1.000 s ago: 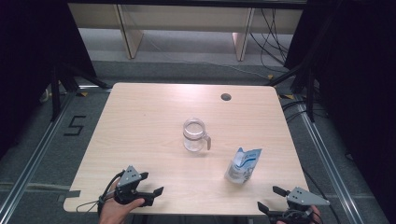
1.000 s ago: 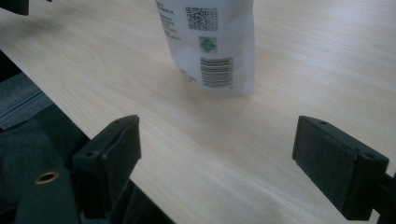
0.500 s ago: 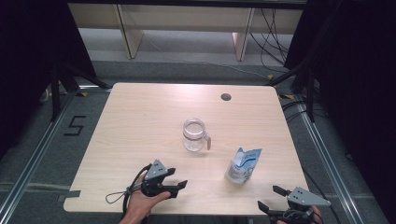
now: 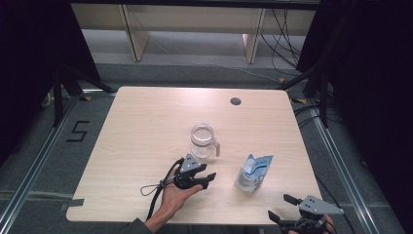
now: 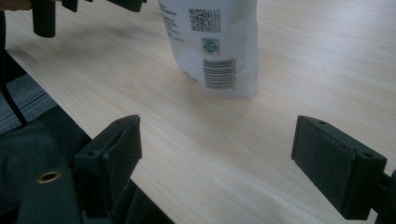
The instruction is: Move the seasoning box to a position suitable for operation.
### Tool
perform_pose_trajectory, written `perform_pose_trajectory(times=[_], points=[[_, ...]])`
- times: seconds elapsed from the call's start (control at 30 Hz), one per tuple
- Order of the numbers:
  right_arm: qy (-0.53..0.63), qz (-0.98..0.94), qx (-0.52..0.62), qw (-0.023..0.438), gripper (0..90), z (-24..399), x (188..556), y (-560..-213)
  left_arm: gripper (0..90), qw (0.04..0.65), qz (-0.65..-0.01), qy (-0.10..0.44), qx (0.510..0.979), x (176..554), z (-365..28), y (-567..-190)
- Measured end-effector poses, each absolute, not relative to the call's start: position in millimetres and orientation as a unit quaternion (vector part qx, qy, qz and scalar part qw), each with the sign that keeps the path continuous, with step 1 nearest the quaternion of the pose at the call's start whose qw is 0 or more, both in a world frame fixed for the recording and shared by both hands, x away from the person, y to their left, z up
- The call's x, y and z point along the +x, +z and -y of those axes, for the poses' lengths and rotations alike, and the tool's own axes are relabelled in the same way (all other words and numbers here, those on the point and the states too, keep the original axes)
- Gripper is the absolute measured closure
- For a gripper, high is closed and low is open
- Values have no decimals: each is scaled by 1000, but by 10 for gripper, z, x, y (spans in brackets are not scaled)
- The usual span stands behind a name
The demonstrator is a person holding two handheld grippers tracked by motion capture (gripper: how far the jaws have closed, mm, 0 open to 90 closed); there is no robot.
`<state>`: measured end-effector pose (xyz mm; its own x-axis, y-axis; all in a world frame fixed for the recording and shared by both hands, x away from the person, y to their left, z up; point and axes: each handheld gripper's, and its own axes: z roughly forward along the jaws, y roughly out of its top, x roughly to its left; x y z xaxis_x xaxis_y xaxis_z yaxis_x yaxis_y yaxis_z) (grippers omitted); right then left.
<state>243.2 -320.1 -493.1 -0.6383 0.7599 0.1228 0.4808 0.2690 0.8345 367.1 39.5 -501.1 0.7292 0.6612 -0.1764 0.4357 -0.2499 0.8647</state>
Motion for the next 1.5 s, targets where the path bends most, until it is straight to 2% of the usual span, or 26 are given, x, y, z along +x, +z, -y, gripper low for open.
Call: perform_pose_trajectory(times=[0.13,0.37,0.47,0.53,0.67,0.77,0.83,1.0,1.03,1.07,1.17,1.2,1.27,1.5], points=[[455,-783,397,147,170,3202,2431,-4930,544,499,-367,125,775,3824,-269,-5002],[457,-777,413,131,174,3174,2403,-4931,537,478,-381,143,778,4011,-134,-5020],[458,-785,391,144,175,3187,2438,-4942,547,473,-383,149,779,4051,-108,-5006],[458,-785,394,137,175,3182,2437,-4944,560,479,-394,155,769,4103,-49,-5000],[457,-783,397,141,175,3184,2430,-4941,617,469,-339,189,793,4245,-75,-4968],[457,-781,406,131,175,3175,2418,-4942,678,471,-344,186,790,4251,-47,-4969],[460,-785,388,149,175,3198,2452,-4957,724,471,-346,189,789,4254,-34,-4968],[461,-784,389,146,175,3198,2450,-4957,809,469,-336,194,793,4270,-56,-4967],[458,-784,396,138,175,3192,2442,-4954,830,489,-375,145,774,4214,-3,-4991],[460,-784,394,138,175,3192,2445,-4955,844,480,-386,164,771,4204,-24,-4978],[460,-784,393,139,176,3191,2448,-4957,853,471,-373,169,781,4195,-42,-4966],[459,-783,397,137,175,3187,2442,-4956,855,471,-337,188,794,4237,-74,-4960],[457,-781,405,129,175,3175,2427,-4953,858,475,-362,167,785,4192,-51,-4966],[457,-781,407,126,176,3170,2427,-4955,860,479,-332,145,800,4102,-111,-4952]])
